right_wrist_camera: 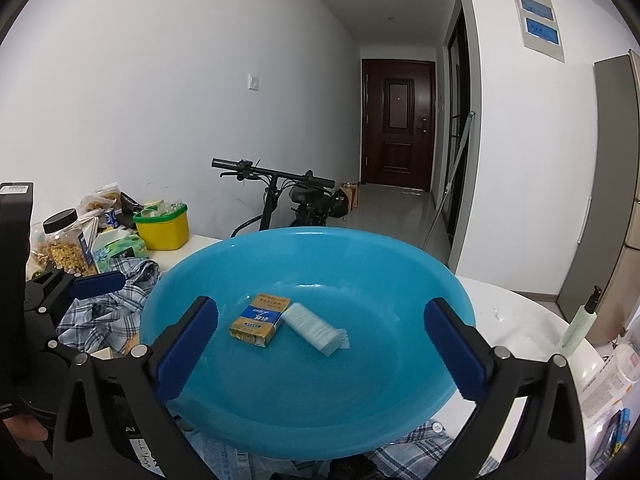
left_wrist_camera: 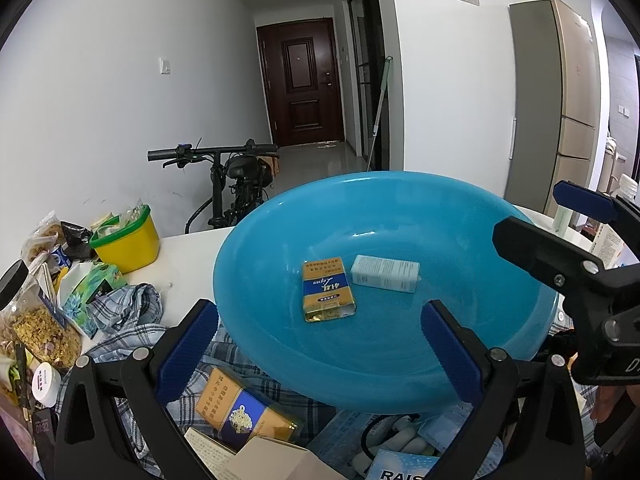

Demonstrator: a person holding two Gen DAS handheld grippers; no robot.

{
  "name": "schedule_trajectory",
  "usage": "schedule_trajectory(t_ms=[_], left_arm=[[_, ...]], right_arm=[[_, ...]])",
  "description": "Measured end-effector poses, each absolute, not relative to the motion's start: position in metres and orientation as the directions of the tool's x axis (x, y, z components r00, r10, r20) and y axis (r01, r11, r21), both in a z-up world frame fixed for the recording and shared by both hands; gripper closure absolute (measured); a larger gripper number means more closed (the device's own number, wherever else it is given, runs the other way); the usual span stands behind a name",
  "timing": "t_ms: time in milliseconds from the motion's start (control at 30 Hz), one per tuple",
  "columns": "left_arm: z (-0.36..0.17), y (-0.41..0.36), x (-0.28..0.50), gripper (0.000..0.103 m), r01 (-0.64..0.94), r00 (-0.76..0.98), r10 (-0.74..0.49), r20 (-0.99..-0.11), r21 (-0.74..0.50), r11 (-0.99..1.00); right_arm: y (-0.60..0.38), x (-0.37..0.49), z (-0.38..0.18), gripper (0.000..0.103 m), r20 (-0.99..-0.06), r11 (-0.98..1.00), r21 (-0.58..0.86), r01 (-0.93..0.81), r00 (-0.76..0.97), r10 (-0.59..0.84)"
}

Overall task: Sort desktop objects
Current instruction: 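Open the right tool to drop the medicine box into the basin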

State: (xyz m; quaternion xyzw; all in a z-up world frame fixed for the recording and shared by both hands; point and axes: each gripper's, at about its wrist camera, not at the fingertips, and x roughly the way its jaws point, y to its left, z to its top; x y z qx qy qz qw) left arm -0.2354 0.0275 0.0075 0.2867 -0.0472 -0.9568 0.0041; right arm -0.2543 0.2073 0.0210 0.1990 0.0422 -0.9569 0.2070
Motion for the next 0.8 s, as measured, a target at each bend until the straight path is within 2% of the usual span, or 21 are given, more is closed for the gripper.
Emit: schedule_trajectory(t_ms=[800], left_arm=[[0.0054, 0.0302, -0.2343, 0.0, -0.023, -0.834, -0.033, -0.551, 0.094, -0.995]], right_arm=[[0.2077, -0.2568, 0.0185, 0.0, -0.417, -0.909, 0.025, 0.416, -0.822, -0.388]])
